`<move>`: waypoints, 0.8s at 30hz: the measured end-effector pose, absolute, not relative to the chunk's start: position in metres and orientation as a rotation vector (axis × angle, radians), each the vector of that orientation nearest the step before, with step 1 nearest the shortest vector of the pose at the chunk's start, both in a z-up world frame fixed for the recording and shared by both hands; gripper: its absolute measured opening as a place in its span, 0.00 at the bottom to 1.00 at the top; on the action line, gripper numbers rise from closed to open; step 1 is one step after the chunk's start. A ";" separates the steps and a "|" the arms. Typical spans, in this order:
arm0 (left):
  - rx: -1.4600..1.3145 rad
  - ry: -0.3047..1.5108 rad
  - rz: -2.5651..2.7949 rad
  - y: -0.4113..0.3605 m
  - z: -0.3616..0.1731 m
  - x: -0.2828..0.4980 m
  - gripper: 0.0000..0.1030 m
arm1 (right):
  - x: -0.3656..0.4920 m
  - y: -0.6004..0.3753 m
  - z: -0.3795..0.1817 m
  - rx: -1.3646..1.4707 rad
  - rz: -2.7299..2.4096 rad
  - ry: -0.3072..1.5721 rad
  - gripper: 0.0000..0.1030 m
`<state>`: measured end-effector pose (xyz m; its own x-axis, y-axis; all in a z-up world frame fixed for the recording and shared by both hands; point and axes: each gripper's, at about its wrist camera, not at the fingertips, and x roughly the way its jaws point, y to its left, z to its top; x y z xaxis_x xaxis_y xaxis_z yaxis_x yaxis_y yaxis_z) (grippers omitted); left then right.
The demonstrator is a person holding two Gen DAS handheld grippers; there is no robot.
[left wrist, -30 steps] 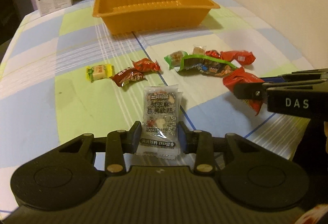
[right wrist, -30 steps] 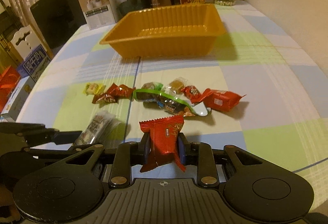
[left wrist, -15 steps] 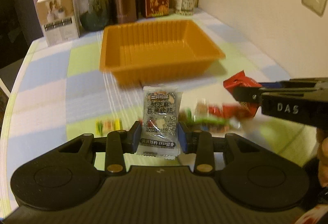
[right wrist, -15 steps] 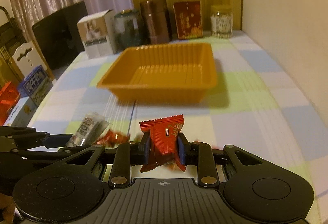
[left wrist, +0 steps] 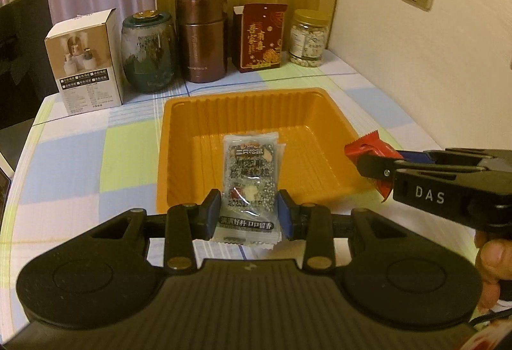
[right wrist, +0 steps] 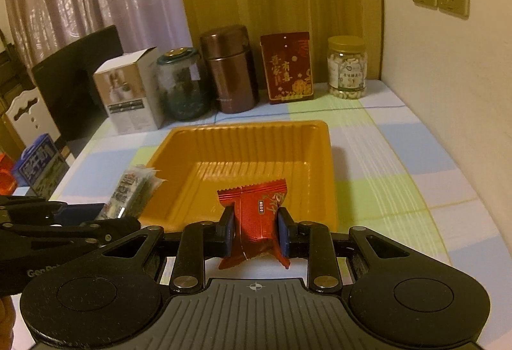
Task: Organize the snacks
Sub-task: 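Carry both snacks over the orange tray and open both tools to drop them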
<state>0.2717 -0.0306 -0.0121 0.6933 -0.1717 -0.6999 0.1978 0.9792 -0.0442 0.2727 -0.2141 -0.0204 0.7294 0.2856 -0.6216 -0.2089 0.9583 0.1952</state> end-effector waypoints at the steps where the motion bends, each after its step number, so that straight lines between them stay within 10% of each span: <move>1: 0.033 0.780 -0.201 -0.030 -0.013 0.276 0.33 | 0.279 -0.213 -0.021 0.112 0.270 0.706 0.27; 24: 0.014 0.821 -0.181 -0.036 -0.048 0.356 0.34 | 0.354 -0.202 -0.055 0.138 0.245 0.786 0.27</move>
